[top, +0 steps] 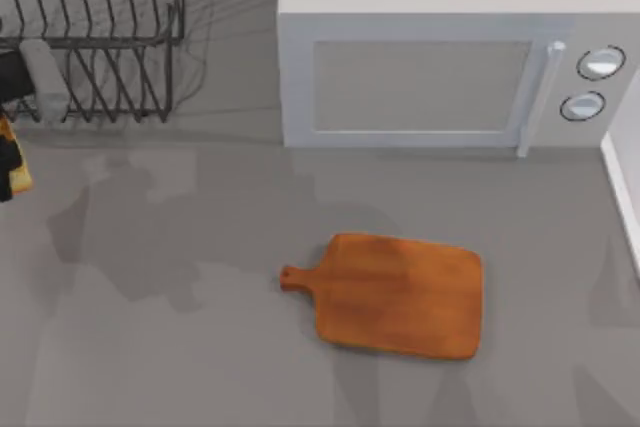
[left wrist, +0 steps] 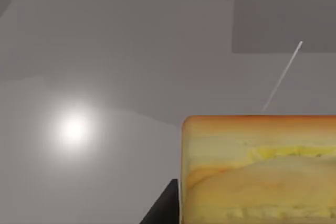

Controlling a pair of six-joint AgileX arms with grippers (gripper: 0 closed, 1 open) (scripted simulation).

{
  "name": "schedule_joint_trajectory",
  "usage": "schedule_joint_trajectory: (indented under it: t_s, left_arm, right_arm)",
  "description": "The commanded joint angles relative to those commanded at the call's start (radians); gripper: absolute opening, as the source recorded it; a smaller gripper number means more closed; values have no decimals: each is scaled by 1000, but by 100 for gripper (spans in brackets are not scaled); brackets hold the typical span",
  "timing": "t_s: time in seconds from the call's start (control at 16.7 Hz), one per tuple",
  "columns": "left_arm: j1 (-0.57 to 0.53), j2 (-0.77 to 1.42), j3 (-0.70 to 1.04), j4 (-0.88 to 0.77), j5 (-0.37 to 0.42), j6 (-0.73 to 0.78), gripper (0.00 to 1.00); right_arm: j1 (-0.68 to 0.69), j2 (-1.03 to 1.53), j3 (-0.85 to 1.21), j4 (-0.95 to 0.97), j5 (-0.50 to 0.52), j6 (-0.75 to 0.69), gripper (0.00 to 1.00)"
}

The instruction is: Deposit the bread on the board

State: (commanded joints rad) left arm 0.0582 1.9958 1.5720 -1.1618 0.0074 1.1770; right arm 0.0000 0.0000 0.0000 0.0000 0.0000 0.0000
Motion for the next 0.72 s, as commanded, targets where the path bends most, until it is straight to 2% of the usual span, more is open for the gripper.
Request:
schedule_joint_trajectory:
  t_s: [0.48,0.72]
  left_arm:
    - [-1,-20,35,-41,0,-8,0]
    - [-16,-1,34,-26,-6,-144,0]
  right_arm:
    - [0,0,0,0,0,0,100]
    - [0,0,0,0,0,0,100]
